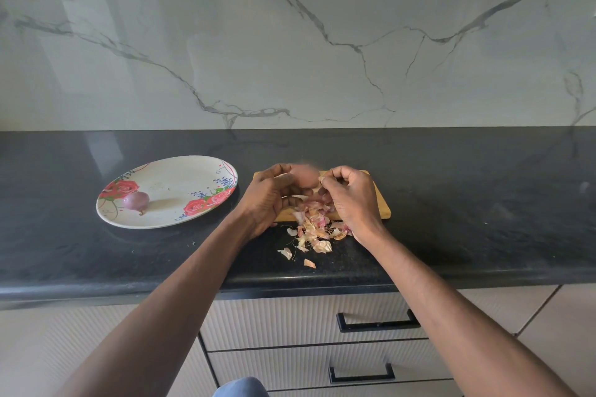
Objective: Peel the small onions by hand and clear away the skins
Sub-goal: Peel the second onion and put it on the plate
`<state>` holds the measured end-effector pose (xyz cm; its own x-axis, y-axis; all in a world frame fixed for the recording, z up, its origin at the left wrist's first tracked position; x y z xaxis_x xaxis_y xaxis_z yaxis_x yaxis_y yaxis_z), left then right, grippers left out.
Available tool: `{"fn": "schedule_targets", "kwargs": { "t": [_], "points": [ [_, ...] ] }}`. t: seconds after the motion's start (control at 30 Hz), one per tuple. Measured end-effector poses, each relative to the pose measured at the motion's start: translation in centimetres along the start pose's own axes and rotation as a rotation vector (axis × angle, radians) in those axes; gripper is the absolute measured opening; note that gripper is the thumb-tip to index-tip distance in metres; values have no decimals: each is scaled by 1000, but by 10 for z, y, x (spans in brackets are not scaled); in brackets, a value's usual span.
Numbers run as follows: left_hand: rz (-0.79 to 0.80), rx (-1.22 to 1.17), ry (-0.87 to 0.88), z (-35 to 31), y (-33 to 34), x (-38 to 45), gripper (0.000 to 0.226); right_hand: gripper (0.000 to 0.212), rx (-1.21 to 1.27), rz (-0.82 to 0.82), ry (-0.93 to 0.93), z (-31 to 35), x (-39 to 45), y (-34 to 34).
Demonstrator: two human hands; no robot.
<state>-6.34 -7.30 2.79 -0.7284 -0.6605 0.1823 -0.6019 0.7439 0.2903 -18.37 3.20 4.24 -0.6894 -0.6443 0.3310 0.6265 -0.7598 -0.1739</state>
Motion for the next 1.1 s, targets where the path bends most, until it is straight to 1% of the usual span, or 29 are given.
{"fn": "schedule_targets", "kwargs": {
  "t": [0.1, 0.13, 0.23, 0.33, 0.4, 0.43, 0.5, 0.6, 0.73, 0.87, 1.1],
  "points": [
    [-15, -69, -11, -2, -1, 0, 18, 19, -2, 1, -8, 0, 0, 0],
    [-14, -87, -16, -2, -1, 0, 20, 20, -6, -1, -10, 0, 0, -1],
    [-11, -110, -31, -2, 1, -2, 22, 16, -33, -9, -12, -1, 0, -1],
    [-12, -109, -39, -3, 2, -3, 23, 18, -78, -30, -55, 0, 1, -2],
    [-6, -96, -39, -3, 2, -3, 23, 11, -89, -7, -85, 1, 1, 0],
    [-4, -92, -39, -3, 3, -3, 22, 13, -83, 18, -100, 3, 0, 2],
    [-8, -93, -41, -3, 3, -4, 19, 25, -86, 21, -174, 8, -2, 3],
    [-17, -94, -44, -4, 2, -5, 15, 18, -152, -13, -326, 18, -7, 3],
    [-22, -61, -55, -1, -1, -3, 11, 21, -159, 20, -376, 21, -10, 7],
    [-24, -49, -52, 0, -2, 0, 18, 30, -189, 43, -449, 24, -12, 12],
    [-23, -23, -66, 2, -3, -1, 10, 31, -205, 93, -435, 15, -8, 18]
  ]
}}
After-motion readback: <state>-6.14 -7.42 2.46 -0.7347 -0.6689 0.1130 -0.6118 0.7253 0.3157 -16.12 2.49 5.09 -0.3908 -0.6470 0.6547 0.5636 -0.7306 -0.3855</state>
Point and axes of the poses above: each hand's wrist, its own x-axis towards the middle knuckle, its own y-axis out of the palm, z = x × y, the point moved 8 cm from there along x, towards the middle knuckle, and after that the axes turned 5 degrees about y, right-handed, at the moved point
